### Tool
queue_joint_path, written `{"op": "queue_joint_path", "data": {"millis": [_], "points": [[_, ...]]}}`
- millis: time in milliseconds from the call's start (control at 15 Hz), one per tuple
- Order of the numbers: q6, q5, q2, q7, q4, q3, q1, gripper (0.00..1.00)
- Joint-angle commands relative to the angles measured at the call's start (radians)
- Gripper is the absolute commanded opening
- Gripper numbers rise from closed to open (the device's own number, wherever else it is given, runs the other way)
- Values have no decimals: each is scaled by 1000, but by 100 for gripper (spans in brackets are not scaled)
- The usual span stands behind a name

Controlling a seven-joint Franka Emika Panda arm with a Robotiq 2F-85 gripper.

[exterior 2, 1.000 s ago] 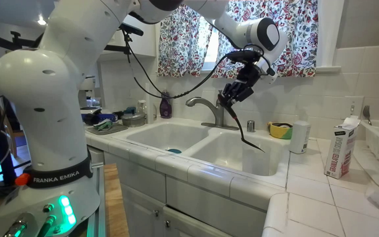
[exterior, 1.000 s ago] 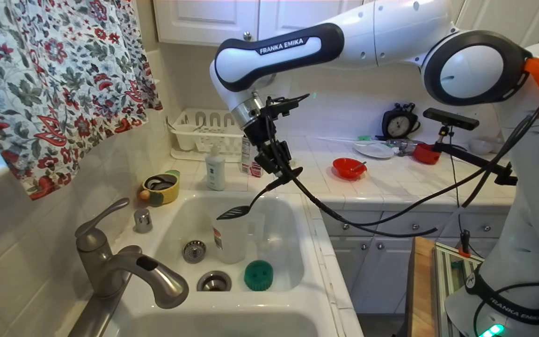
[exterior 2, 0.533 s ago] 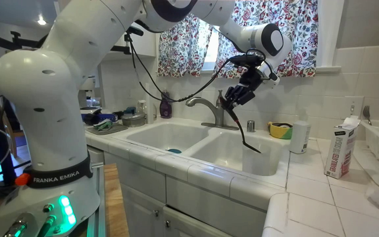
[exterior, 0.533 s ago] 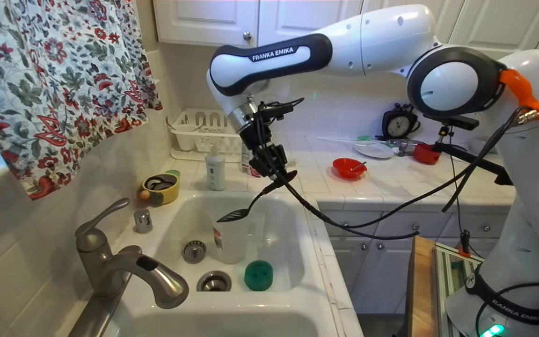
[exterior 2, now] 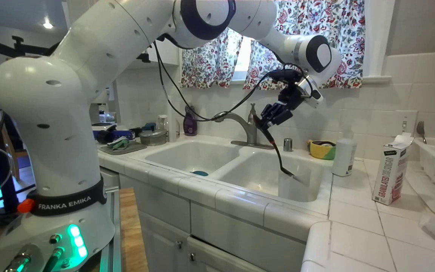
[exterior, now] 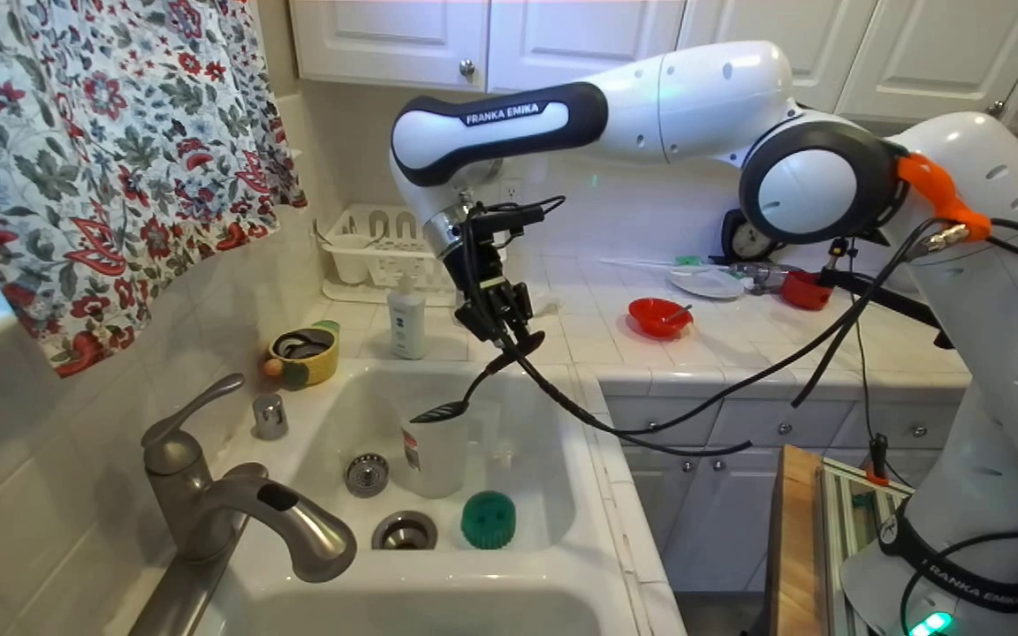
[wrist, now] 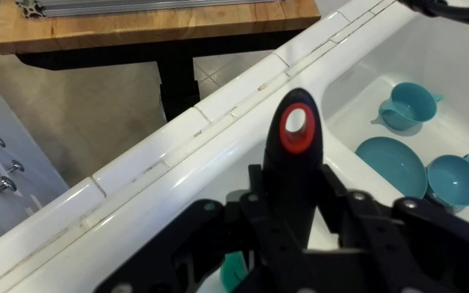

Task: Use the black spatula to stir the contents in the jug.

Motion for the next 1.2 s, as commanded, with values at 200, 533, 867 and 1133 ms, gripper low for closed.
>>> {"op": "queue_joint_path", "data": {"millis": [200,533,867,1133], "points": [[-42,80,94,70,133,-3,-21,10],[-6,92,119,83,147,-3,-26,10],[35,82,131,64,144,-4,-28,10],[64,75,142,65,142,-6,-30,10]]}}
